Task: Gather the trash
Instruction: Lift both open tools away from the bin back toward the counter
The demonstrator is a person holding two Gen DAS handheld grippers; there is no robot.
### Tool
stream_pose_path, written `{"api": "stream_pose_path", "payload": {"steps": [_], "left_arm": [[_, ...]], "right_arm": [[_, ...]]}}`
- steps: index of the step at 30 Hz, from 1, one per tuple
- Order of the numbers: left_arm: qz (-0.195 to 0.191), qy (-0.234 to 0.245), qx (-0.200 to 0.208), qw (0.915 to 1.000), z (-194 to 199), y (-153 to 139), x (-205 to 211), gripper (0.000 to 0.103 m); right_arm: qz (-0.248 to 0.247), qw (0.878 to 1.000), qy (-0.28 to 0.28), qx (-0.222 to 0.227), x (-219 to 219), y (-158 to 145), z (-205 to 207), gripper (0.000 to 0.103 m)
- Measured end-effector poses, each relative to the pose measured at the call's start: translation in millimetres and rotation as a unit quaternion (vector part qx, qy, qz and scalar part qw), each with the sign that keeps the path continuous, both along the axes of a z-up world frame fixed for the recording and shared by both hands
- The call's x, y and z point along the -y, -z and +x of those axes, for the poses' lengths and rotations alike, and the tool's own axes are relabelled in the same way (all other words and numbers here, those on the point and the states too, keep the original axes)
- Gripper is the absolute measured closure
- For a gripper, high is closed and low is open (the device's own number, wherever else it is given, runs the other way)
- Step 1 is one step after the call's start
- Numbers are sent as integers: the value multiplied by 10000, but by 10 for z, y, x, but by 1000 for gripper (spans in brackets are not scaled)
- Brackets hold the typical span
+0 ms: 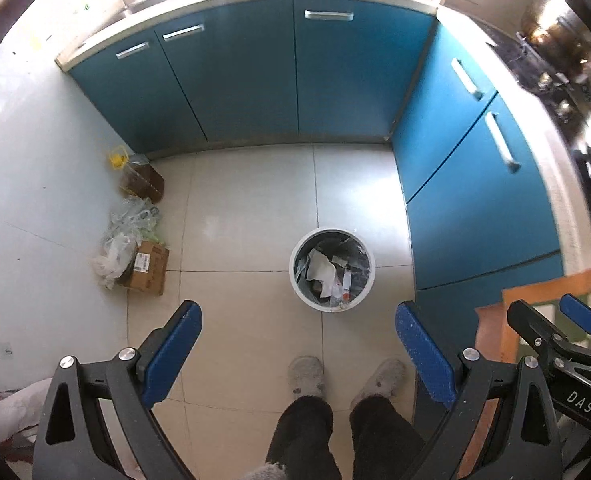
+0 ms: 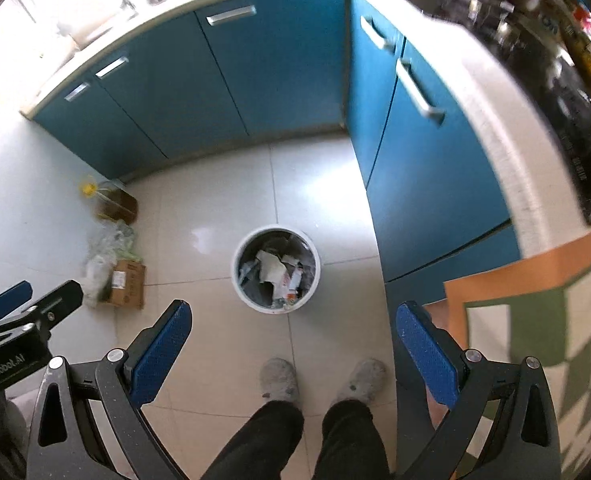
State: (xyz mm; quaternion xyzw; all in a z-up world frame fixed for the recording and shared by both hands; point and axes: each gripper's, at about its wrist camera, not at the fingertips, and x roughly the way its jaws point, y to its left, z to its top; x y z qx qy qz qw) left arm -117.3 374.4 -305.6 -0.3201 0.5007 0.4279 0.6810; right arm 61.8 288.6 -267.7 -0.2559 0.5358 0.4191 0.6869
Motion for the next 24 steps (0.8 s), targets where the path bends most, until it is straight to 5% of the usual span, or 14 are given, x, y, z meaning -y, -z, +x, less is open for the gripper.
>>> {"api": "stream_pose_path", "payload": {"steps": [8,13,17,21,24], "left_arm": [[468,580,-211,9970,496,-563,351,4],[787,1385,-171,9871,1473,-761,690,4],[885,2096,-197,9736,2409,-716,1230,4],[979,2941,-474,9496,3374,-447,1911,4],[928,3406,-660,9333,3897,-260,2327,4]], "right_arm": [[544,9919,994,-570,719,-594,438,0],[770,9649,2489,-328,1704,-825,1356,0],[499,9169,3958,-82,2851,-735,2113,0],[-37,8428,5382,24,4097,-347,2746,0],[-247,8132,5812,-162,4551,22,2973,0]]}}
